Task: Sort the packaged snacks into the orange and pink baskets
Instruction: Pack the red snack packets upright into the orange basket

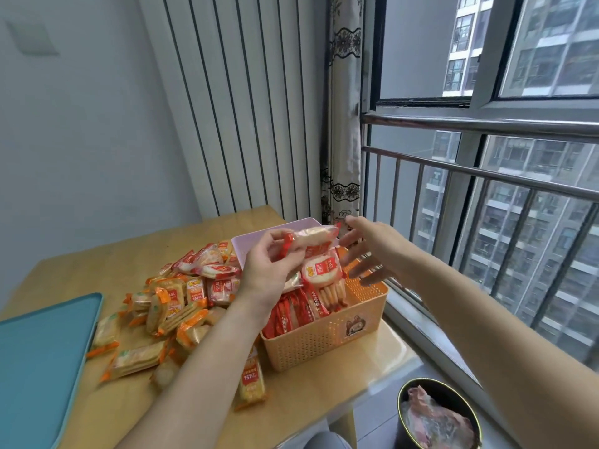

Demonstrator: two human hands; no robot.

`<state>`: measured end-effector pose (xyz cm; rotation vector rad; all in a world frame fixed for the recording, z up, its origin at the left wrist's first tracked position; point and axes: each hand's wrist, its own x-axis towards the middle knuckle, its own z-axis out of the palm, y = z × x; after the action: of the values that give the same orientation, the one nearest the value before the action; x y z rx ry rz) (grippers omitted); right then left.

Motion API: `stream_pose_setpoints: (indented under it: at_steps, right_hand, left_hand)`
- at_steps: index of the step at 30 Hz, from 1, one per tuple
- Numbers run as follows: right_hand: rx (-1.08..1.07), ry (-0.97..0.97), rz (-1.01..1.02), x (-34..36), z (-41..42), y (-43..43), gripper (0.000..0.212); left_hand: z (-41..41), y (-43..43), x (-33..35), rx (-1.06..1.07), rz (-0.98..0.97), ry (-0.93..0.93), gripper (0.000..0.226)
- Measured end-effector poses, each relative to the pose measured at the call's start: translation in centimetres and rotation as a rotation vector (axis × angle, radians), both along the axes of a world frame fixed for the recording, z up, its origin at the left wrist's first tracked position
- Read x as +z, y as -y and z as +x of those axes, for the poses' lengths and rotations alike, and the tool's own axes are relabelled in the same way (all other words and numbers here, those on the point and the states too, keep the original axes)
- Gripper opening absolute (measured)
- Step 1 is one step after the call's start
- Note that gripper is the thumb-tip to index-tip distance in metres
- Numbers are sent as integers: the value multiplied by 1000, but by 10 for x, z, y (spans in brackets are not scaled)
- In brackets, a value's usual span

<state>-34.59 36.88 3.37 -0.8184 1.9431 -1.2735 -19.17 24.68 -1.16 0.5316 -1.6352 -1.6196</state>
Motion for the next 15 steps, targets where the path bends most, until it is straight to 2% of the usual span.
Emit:
stream_pose_setpoints:
  at_steps: [2,4,6,8,10,12,15]
  right_hand:
    - [65,122,-13,-3,-1,-1,46]
    - [56,108,-55,-3,-3,-1,25]
    - [-21,-27,-68,-4,-7,0,18]
    - [-87,-217,-61,-8,-12,0,28]
    - [-81,-421,-55,-14,-10,0,31]
    - [-25,-644,6,-25,-3,2,26]
    - [42,-759,139,-45,15,10,15]
  left_hand:
    - [-3,-5,-2,-90,-123,31,24]
    - [-5,-6,-6,-186,-252,115,28]
    - [-4,0,-9,-212,-355,219,35]
    - [0,13,-14,-124,-423,316,43]
    - [3,30,-21,35,-588,519,45]
    - [5,46,-32,63,-738,767,56]
    - [8,56,-44,-4,-715,898,74]
